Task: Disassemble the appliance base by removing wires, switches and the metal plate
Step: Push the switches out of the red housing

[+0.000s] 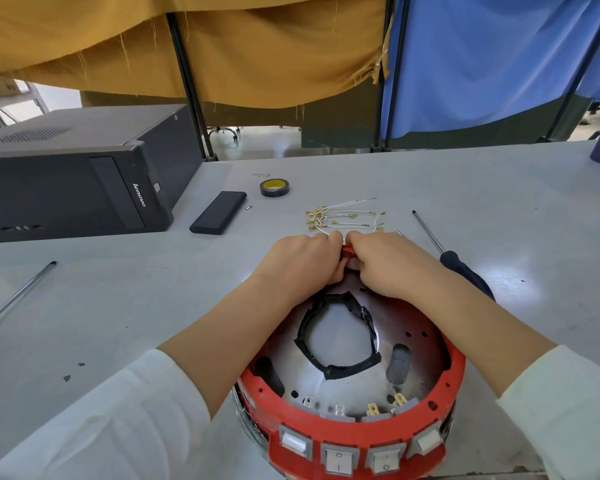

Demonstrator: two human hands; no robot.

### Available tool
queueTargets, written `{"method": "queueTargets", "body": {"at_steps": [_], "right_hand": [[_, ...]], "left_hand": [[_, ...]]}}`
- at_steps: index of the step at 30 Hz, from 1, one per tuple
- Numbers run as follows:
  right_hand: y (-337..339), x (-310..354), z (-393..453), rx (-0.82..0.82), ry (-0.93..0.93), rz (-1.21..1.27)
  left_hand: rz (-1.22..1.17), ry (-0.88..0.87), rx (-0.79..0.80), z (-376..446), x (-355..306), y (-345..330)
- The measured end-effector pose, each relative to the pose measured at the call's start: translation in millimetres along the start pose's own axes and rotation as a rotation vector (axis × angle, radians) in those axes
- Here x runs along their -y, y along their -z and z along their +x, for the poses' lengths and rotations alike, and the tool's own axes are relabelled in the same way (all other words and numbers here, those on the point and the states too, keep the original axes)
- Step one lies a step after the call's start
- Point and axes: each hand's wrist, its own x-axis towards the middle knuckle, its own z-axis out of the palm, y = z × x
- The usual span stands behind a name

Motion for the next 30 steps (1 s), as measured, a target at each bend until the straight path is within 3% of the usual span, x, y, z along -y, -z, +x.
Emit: {"method": "queueTargets", "body": {"at_steps": [4,11,18,23,30], "right_hand": [[-1,-1,-1,0.006,0.008,-0.003],[-2,6,-8,-0.119,0.208,-0.085],[-3,10,-6,-0.112,0.198,-0.230],[-3,10,-8,-0.129,0.225,-0.294],[-5,10,-4,-0.095,0.212,-0.240]], "left_hand": [[-0.009,0.003,0.011,0,1,2],[-0.298,0.038,0.134,-3,19,7],[-0.259,-0.003,0.072,-7,16,7],[-0.394,0.011,0.043,-13,15,11],[-0.163,-0.045,0.005,-12,14,5]]}}
